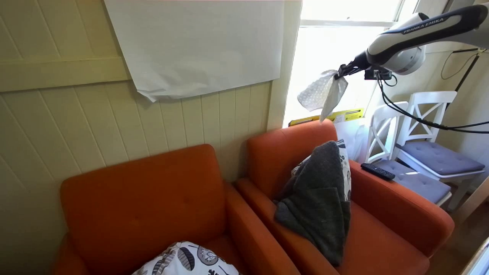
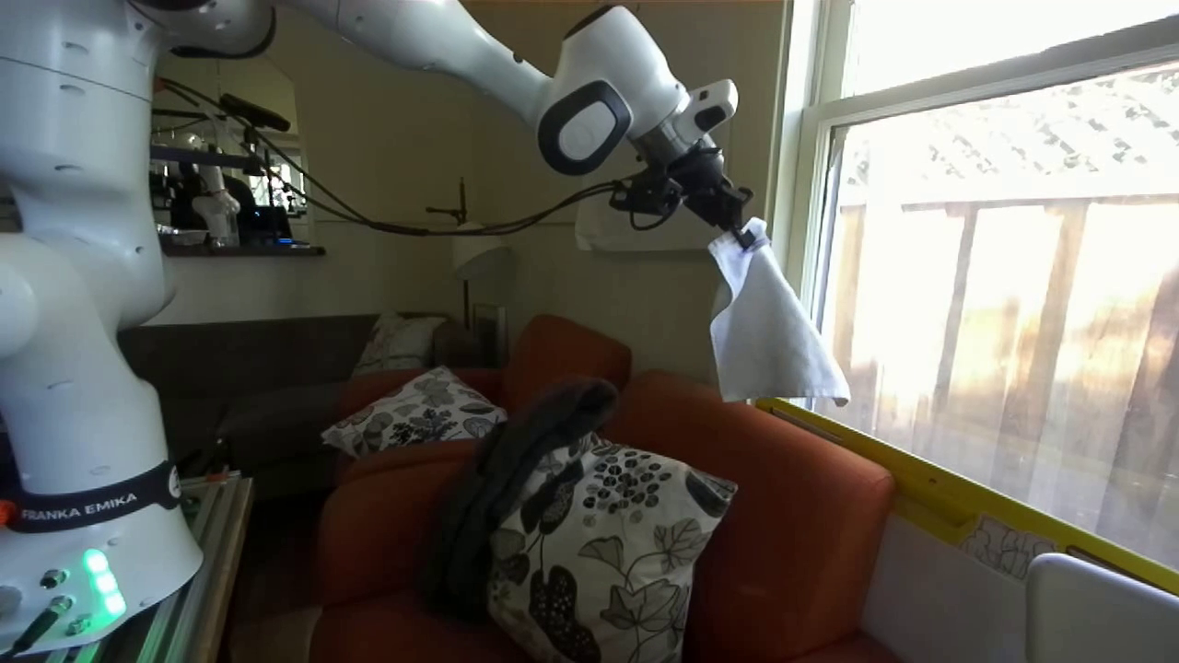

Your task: Use the towel to clean the window

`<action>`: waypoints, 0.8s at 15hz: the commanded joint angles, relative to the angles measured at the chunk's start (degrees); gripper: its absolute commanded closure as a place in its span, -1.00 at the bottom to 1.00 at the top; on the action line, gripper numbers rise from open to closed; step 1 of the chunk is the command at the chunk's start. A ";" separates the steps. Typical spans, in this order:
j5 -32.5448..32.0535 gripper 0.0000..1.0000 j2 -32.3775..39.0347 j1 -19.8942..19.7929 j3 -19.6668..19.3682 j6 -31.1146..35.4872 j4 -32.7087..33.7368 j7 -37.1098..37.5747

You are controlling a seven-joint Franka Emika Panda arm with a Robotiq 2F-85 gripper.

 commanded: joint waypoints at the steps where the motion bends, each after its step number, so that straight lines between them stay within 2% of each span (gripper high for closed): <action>1: 0.00 0.87 0.41 -0.01 -0.03 0.13 0.23 0.05; 3: 0.00 0.87 0.79 -0.01 -0.04 0.46 0.30 0.09; 4: 0.00 0.97 0.80 -0.01 -0.04 0.48 0.31 0.11; 5: -0.13 0.97 3.53 0.04 -0.23 3.12 2.73 0.38; 9: 5.69 0.97 12.39 -1.88 3.23 8.88 12.50 -1.10; 12: 6.30 0.97 19.63 -1.55 3.73 13.65 21.39 2.47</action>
